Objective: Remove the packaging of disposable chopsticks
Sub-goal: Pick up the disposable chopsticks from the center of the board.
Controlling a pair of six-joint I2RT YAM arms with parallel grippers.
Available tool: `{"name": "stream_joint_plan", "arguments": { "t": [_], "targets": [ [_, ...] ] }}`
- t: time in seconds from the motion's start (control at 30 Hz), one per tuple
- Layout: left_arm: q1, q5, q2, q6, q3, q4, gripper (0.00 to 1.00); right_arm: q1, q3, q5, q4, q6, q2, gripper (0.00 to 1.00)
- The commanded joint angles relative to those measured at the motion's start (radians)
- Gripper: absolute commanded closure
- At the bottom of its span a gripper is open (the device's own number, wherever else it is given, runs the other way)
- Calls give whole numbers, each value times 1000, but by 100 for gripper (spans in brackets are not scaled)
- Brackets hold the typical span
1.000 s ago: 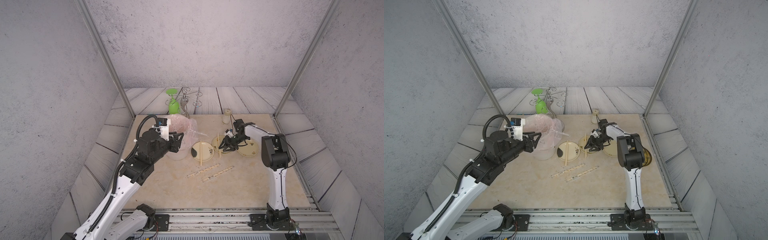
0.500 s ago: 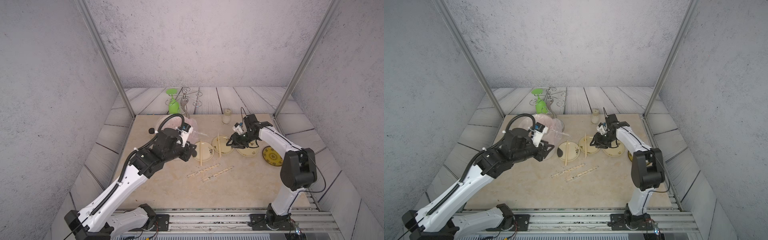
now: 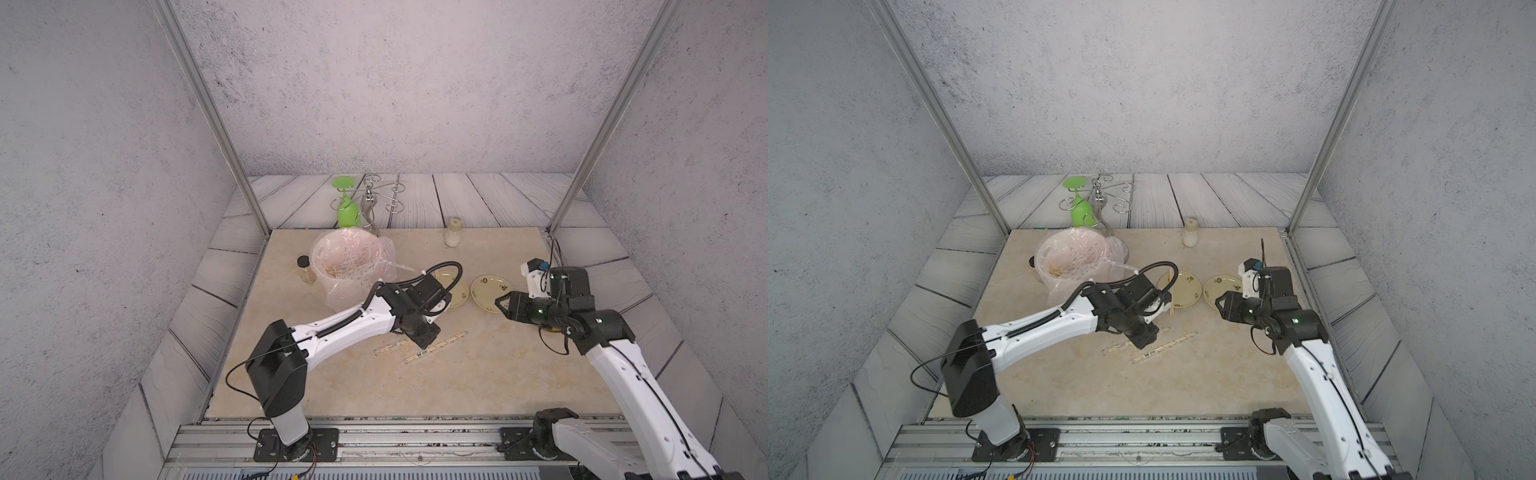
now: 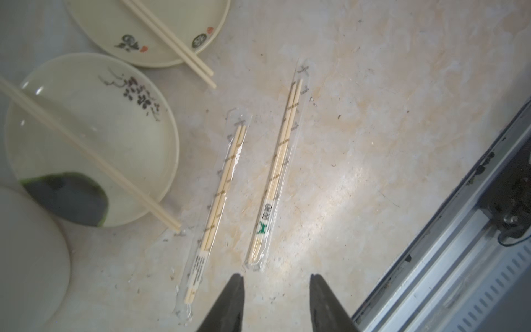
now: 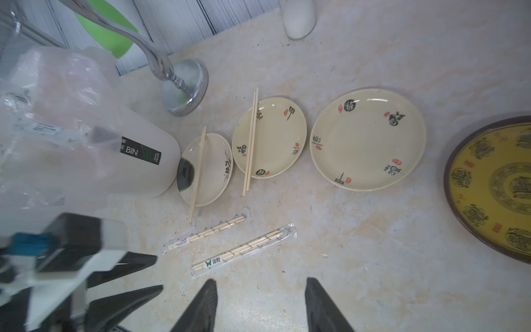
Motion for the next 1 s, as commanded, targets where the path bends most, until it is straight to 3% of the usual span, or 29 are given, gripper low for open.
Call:
{"name": "stream_joint_plan", "arguments": {
  "t": [0.0,0.33,0.6,0.97],
  "targets": [
    [-33,-37,131,63,120,-113,59,-3,-27,80,21,-26,-83,46],
    [-48,-64,413,100,278,-93,57,-4,-51,83,-17,-73,-135,45],
    [-47,-107,482,104,292,-76,58,-3,-58,74,-16,-78,-150,44],
    [-47,-10,510,90,252,-53,86,-4,-65,57,-11,-75,-141,45]
  ]
}}
